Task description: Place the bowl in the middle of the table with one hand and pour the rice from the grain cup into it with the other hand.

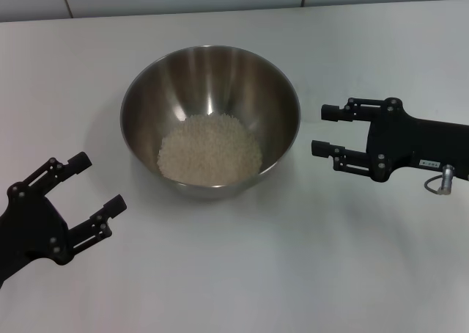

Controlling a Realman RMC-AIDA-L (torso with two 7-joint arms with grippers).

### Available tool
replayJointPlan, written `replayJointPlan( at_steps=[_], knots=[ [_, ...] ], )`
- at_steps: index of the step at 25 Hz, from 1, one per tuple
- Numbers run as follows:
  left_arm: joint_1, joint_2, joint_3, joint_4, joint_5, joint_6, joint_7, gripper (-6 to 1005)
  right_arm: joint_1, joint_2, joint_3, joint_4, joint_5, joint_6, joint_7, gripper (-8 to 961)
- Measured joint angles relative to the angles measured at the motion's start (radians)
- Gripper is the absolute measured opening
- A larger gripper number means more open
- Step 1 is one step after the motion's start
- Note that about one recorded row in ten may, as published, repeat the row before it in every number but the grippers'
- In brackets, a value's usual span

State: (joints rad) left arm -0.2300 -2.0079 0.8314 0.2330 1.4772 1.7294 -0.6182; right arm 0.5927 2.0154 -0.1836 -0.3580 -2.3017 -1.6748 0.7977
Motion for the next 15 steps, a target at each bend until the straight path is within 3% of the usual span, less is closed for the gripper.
replayJointPlan(
  at_steps=[15],
  knots=[
    [0.001,0.007,0.001,0.002,0.001,0.006,0.000,808,-0.005,0.000,-0.010,0.001,0.000,0.001,0.000,571]
  ],
)
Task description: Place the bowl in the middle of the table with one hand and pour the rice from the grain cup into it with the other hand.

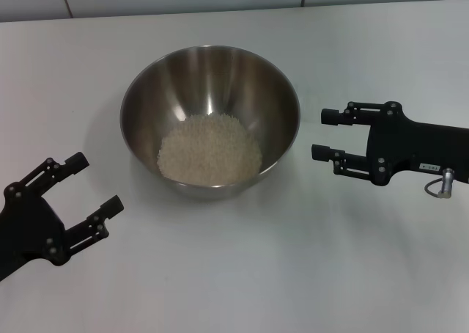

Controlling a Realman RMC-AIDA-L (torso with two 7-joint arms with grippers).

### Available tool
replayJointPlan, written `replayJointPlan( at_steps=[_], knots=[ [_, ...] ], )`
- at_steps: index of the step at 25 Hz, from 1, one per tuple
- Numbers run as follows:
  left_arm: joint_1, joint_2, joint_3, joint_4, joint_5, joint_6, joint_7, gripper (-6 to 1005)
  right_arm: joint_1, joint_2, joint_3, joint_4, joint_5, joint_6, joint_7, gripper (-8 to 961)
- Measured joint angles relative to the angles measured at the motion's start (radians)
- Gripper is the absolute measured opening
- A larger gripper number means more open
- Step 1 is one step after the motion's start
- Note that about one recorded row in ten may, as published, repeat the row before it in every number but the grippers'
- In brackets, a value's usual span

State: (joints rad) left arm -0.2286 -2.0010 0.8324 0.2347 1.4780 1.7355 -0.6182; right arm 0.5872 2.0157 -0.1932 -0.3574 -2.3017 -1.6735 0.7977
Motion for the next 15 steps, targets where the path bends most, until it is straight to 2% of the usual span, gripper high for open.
replayJointPlan(
  at_steps=[15],
  knots=[
    [-0.005,0.004,0.001,0.000,0.001,0.001,0.000,808,-0.001,0.004,-0.001,0.000,0.001,0.000,0.000,571]
  ],
)
